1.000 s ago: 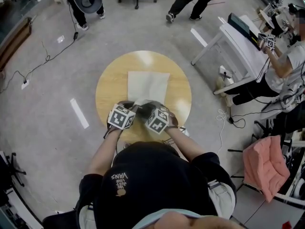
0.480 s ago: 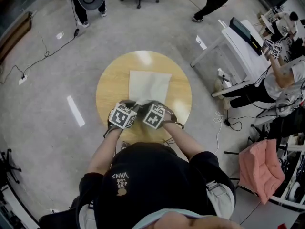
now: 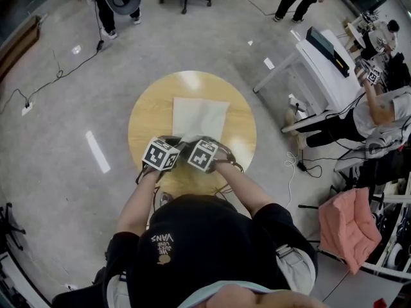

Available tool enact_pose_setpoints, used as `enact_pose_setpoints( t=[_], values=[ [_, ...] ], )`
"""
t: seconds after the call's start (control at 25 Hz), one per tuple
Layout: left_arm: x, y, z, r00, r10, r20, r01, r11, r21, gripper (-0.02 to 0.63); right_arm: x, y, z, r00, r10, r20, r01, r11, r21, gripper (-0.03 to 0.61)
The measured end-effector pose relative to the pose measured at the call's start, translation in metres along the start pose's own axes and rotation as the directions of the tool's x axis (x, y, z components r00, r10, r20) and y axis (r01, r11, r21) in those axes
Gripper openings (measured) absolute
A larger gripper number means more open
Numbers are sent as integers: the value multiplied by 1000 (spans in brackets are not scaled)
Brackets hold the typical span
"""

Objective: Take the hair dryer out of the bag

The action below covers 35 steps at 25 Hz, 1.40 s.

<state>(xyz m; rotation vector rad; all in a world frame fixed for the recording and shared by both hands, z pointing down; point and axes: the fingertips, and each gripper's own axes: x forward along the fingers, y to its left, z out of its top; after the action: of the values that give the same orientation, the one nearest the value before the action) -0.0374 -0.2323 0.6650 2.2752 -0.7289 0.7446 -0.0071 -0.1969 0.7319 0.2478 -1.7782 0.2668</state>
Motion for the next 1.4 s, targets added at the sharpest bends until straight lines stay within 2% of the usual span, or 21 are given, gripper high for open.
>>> enact_pose_setpoints(
  t=[0.4, 1.08, 1.4],
  values=[
    [-2, -1, -2, 1000, -26, 0, 26, 1000, 2, 58, 4, -2, 1, 999, -22, -26, 23, 1000, 19, 339],
    [10, -6, -11, 999, -46, -26, 46, 999, 1, 58, 33, -5, -8, 999, 10, -53, -9, 1000, 19, 371],
    [8, 0, -13, 999, -42, -30, 42, 999, -12, 58, 40, -6, -7, 990, 44, -135, -41, 999, 24, 376]
  ],
)
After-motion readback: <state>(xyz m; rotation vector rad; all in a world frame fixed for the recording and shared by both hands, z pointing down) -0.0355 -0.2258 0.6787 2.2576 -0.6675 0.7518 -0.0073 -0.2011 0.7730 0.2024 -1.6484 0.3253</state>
